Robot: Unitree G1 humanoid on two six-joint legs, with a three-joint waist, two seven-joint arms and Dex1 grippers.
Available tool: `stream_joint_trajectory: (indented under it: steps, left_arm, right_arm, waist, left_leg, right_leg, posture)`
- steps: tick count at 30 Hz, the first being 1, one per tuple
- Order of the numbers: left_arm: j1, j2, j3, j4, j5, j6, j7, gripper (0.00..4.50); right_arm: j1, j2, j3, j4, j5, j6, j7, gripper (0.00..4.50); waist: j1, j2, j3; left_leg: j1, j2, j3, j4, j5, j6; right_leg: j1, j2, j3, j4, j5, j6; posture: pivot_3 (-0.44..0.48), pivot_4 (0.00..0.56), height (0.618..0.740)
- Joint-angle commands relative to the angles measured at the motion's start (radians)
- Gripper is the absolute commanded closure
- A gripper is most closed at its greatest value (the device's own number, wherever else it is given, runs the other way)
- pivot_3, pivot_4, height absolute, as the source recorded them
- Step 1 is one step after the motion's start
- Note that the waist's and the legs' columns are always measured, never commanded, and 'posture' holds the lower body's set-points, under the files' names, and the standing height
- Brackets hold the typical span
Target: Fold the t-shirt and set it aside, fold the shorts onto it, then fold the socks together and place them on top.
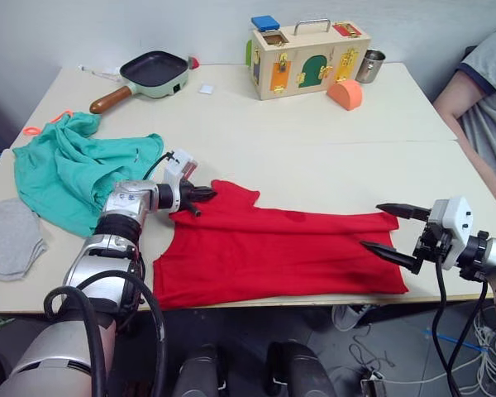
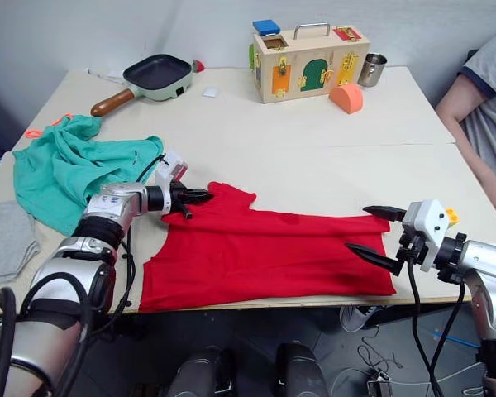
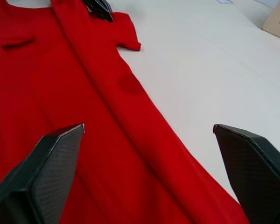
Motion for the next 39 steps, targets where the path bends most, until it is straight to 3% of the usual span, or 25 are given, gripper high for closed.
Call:
stream_joint_trajectory:
  steps: [1,6,12,15,22,28,39]
  left_arm:
    - [0.028,0.02,0.063,-0.071,-0.068,-0.082,-0.096,4.44]
    - [0.12,0.066,0.084,-0.297,-0.158,-0.107,-0.315,4.44]
    - [0.337,0.138,0.047,-0.679,-0.199,-0.143,-0.417,4.44]
    - [0.445,0.176,0.042,-0.789,-0.205,-0.201,-0.456,4.44]
    - [0.597,0.209,0.067,-0.928,-0.261,-0.28,-0.468,4.44]
    - [0.686,0.238,0.069,-1.029,-0.286,-0.243,-0.424,4.44]
    - [0.74,0.299,0.082,-0.999,-0.283,-0.279,-0.426,4.44]
  right_arm:
    - [0.006,0.007,-0.033,-0.001,0.019,-0.025,-0.005,0.0]
    - [0.005,0.007,-0.031,0.021,0.016,-0.043,0.0,0.0]
    - [0.003,0.014,-0.033,0.048,0.015,-0.078,0.003,0.0]
    - [0.007,0.015,-0.026,0.065,0.01,-0.091,0.009,0.0]
    - [0.011,0.015,-0.01,0.124,-0.007,-0.122,0.026,0.0]
    - [0.016,0.02,-0.001,0.164,-0.021,-0.143,0.033,0.0]
    - [-0.032,-0.014,-0.002,0.264,-0.056,-0.191,0.08,0.0]
  waist:
    - [0.0,0.0,0.0]
    - [-0.003,0.0,0.0]
    - [-0.003,0.0,0.0]
    - [-0.004,0.0,0.0]
    - [0.0,0.0,0.0]
    - [-0.002,0.0,0.0]
    - [-0.003,0.0,0.0]
  left_leg:
    - [0.0,0.0,0.0,0.0,0.0,0.0]
    - [-0.001,0.001,0.0,0.0,0.0,0.0]
    - [-0.001,0.001,0.0,0.0,0.0,0.0]
    - [-0.001,0.001,0.0,0.0,0.0,0.0]
    - [0.0,0.001,-0.001,0.001,-0.001,0.001]
    - [0.001,0.001,-0.002,0.0,-0.001,0.001]
    - [0.001,0.001,-0.001,0.0,-0.002,0.002]
  right_leg:
    - [0.0,0.0,0.0,0.0,0.0,0.0]
    - [-0.001,0.001,-0.001,0.0,0.0,0.0]
    - [0.0,0.001,0.0,0.0,0.0,0.0]
    - [0.0,0.001,0.0,0.0,0.0,0.0]
    - [0.002,-0.001,0.0,-0.001,0.0,0.0]
    - [0.002,-0.001,0.0,-0.002,0.0,0.0]
    - [0.003,-0.001,-0.001,-0.003,0.0,0.0]
  posture:
    - [0.0,0.15,0.74]
    - [0.0,0.15,0.74]
    - [0.0,0.15,0.74]
    - [0.0,0.15,0.74]
    - [0.0,0.15,0.74]
    - [0.0,0.15,0.74]
    - [0.0,0.15,0.74]
